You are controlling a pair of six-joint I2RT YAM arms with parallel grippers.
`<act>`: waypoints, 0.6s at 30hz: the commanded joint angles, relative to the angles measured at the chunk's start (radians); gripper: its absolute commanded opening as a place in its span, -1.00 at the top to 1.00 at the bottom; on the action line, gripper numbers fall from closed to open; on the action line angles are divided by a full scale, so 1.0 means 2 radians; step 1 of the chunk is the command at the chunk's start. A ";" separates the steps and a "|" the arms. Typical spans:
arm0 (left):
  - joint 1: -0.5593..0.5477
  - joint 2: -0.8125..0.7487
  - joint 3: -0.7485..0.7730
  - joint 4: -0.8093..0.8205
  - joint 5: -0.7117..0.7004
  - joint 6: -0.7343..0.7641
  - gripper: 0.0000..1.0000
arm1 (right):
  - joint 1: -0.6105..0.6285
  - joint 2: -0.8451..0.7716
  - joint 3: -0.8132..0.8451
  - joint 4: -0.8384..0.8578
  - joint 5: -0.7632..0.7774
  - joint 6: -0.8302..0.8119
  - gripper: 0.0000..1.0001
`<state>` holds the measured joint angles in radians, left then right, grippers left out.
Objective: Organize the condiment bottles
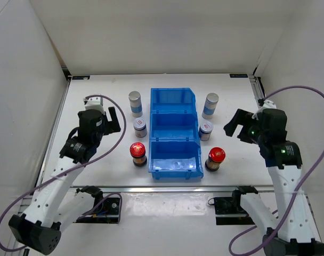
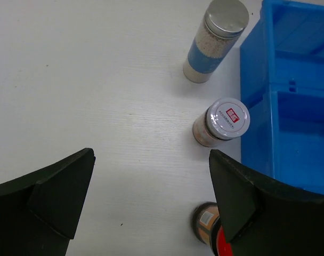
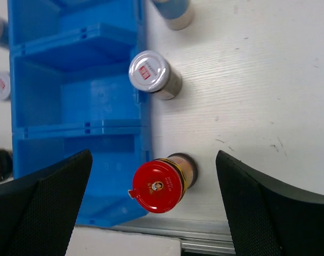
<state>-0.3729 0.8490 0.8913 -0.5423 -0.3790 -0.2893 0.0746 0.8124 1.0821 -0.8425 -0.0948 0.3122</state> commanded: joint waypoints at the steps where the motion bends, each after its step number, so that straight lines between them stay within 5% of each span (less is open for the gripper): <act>1: -0.001 0.037 0.027 0.000 0.057 0.018 -1.00 | 0.002 -0.020 -0.003 -0.010 0.081 0.061 -1.00; 8: -0.001 0.077 0.053 -0.020 0.135 0.053 -1.00 | 0.016 0.021 -0.039 0.015 -0.051 0.046 -1.00; 18: -0.001 -0.005 0.012 -0.020 -0.011 -0.029 -1.00 | 0.125 0.075 -0.039 -0.022 0.132 0.080 -1.00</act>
<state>-0.3744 0.8742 0.9386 -0.5758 -0.2821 -0.2745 0.2825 0.9306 0.9909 -0.8673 0.0372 0.4347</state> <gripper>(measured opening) 0.990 0.998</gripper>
